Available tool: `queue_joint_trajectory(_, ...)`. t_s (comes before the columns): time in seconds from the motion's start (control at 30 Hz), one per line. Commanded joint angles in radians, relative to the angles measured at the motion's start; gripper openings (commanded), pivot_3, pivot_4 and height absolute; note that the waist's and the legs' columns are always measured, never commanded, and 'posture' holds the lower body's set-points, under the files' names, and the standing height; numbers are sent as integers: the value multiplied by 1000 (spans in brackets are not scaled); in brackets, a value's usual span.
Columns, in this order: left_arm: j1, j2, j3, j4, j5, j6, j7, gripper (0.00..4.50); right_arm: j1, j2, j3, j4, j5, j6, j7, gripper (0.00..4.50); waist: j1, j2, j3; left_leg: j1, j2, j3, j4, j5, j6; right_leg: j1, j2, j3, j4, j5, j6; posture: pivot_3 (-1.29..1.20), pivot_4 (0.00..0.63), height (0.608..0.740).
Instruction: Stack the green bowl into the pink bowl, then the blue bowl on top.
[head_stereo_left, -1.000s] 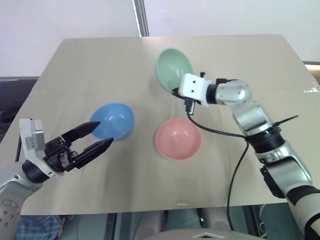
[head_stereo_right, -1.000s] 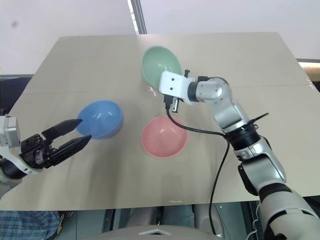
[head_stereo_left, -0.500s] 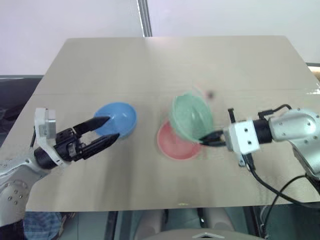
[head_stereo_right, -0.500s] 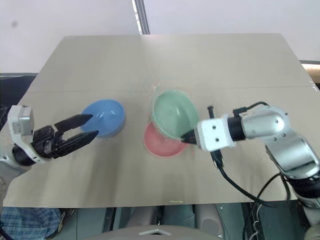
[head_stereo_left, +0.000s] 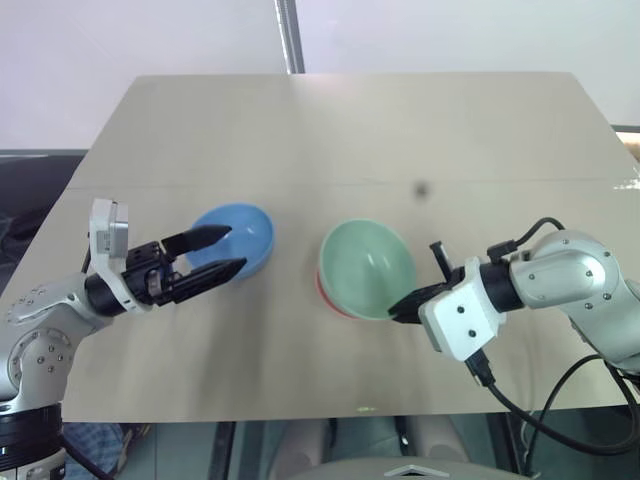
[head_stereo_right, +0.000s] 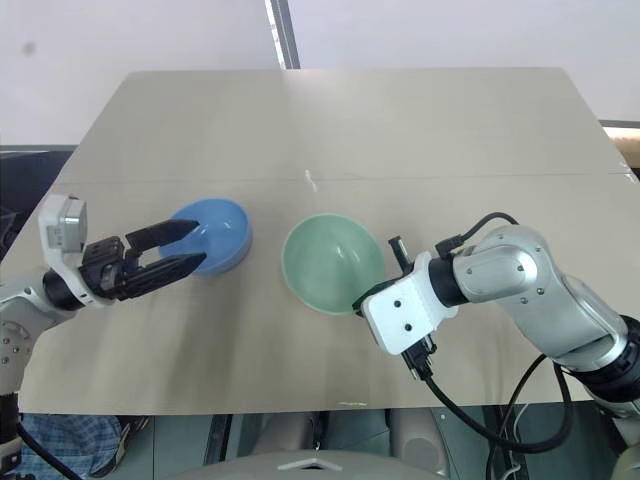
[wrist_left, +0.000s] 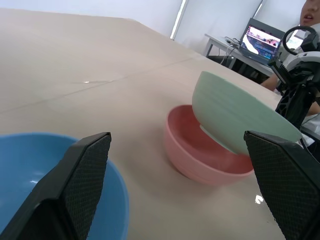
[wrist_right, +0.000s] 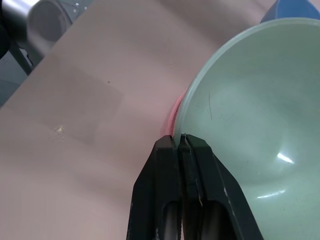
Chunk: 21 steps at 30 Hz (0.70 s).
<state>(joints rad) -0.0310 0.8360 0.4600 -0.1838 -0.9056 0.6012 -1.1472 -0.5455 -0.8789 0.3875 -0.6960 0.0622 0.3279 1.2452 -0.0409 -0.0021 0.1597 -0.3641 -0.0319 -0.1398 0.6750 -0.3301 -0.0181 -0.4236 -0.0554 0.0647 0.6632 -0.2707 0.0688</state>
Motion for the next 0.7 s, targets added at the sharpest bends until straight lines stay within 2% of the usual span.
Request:
queue_joint_trajectory(0.03, -3, 8, 13, -12, -1, -5, -10, 4500, -23, -1, -4, -27, -22, 18, -12, 1388, 0, 0, 0, 0, 0, 0, 0, 0, 0, 0, 0, 0, 0, 0, 0, 0, 150, 740)
queue_joint_trajectory(0.13, 9, 6, 22, -17, -2, -6, -13, 4500, -34, 17, -15, -19, -20, 21, -26, 2750, 0, 0, 0, 0, 0, 0, 0, 0, 0, 0, 0, 0, 0, 0, 0, 0, 150, 740)
queue_joint_trajectory(0.27, 24, 1, 29, -30, -7, -6, -10, 4500, -36, 28, -85, -34, 82, 87, -22, 2750, 0, 0, 0, 0, 0, 0, 0, 0, 0, 0, 0, 0, 0, 0, 0, 0, 150, 740)
queue_joint_trajectory(0.37, 39, 1, 40, -37, -10, -9, -8, 4500, -16, 40, -207, -45, 238, 198, -40, 2750, 1, 0, 0, 0, 0, 0, 0, 0, 0, 0, -1, 0, 0, 0, 0, 0, 150, 740)
queue_joint_trajectory(0.43, 55, -3, 52, -43, -11, -12, -1, 4500, 67, 45, -428, -6, 436, 359, -71, 2750, 5, -1, 0, 0, 0, -1, 0, 0, 0, 0, -1, 0, 0, 0, 0, 0, 150, 740)
queue_joint_trajectory(0.5, 69, -7, 60, -51, -12, -16, 4, 4500, 161, 44, -591, 13, 570, 449, -93, 2750, 11, -2, -1, -1, 0, -2, 0, 0, 0, 1, -1, -2, -1, 0, 0, 0, 150, 740)
queue_joint_trajectory(0.57, 81, -11, 67, -56, -12, -21, 3, 4500, 237, 40, -681, 7, 643, 484, -112, 2750, 15, -2, -1, -1, -1, -2, 0, 0, 0, 2, -3, -3, -2, 0, 0, 0, 150, 740)
queue_joint_trajectory(0.7, 93, -26, 71, -76, -9, -24, 25, 4500, 468, 105, -926, 70, 721, 477, -171, 2750, 26, -2, -1, 0, -1, -2, 0, 0, 0, 2, -5, -4, -1, 0, 0, 0, 150, 740)
